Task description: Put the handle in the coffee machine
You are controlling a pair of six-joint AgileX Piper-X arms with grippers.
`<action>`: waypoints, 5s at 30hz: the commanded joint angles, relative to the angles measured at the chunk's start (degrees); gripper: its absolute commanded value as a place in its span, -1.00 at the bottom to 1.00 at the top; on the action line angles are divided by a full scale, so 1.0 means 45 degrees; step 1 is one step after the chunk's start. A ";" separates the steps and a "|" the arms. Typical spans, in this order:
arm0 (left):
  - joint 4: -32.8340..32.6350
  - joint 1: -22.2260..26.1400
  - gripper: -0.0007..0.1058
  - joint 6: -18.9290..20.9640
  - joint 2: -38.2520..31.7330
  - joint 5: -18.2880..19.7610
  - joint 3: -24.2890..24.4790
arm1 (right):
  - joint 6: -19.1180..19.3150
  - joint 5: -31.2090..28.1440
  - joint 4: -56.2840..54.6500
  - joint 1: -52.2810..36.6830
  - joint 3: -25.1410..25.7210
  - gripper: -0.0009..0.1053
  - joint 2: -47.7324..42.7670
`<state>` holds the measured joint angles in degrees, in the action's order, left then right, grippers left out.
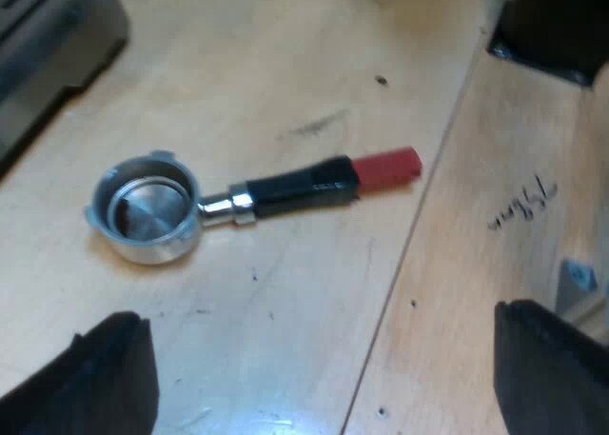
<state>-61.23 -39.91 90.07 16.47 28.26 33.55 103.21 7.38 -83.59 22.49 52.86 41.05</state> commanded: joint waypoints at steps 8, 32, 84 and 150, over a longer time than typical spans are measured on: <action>0.0197 -0.0461 0.41 -0.0456 0.0793 -0.1356 0.0127 | -0.2752 -0.1048 0.0990 0.2967 0.0095 -0.78 0.1823; 0.0429 -0.0461 0.41 -0.0456 0.0923 -0.1758 0.0127 | -0.5407 -0.1944 0.5184 0.7137 -0.0726 -0.98 0.7387; -0.2659 -0.0461 0.41 -0.0456 0.0961 -0.5023 0.1867 | -0.7278 -0.0047 1.1645 1.0777 0.2879 -0.98 1.3083; -0.0773 -0.0461 0.54 -0.0328 0.0961 -0.2231 0.0762 | -0.5446 -0.2137 0.6985 0.7740 0.2879 0.53 1.1586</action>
<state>-65.50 -41.72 88.18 20.70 17.91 36.93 78.27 -2.64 -51.84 57.47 65.72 93.08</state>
